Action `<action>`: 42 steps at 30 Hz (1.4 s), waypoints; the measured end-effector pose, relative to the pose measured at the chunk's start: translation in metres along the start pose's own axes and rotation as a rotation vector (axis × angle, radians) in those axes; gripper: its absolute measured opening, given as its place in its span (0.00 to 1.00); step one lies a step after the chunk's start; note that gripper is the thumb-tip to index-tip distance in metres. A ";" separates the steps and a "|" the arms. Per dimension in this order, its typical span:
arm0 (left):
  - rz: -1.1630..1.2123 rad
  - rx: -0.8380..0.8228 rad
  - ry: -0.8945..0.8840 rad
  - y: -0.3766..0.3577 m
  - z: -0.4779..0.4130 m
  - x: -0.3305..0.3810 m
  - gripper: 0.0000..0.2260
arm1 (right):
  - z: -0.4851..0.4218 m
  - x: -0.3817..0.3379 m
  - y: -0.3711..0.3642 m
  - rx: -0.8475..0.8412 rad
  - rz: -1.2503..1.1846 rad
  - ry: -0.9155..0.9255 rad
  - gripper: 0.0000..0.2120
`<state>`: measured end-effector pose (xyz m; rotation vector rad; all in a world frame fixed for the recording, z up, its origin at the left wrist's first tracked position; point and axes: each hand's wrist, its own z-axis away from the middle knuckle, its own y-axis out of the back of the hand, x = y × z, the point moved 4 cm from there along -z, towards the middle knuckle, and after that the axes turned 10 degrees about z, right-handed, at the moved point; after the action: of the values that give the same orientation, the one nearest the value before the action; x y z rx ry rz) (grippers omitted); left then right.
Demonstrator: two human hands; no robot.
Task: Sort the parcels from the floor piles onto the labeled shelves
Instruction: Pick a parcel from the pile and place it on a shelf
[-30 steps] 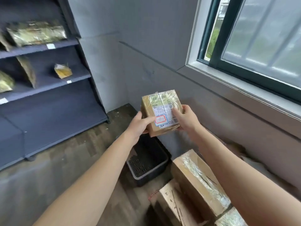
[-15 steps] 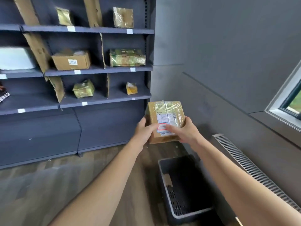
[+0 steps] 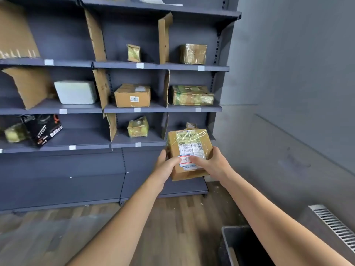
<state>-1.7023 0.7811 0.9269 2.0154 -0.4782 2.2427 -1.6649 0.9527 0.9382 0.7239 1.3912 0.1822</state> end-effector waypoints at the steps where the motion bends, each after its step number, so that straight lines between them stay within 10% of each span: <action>1: 0.010 0.017 -0.012 0.009 -0.006 0.005 0.19 | -0.008 -0.009 -0.007 -0.006 -0.002 0.014 0.36; 23: 0.053 0.522 -0.185 0.243 -0.162 0.093 0.17 | -0.243 -0.190 -0.248 -0.404 -0.064 0.279 0.33; 42: -0.057 0.852 -0.250 0.553 -0.117 0.149 0.18 | -0.195 -0.385 -0.531 -0.520 -0.062 0.452 0.30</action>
<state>-1.9831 0.2704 0.9687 2.6185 0.6442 2.3945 -2.0811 0.4095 0.9582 0.2064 1.6939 0.6634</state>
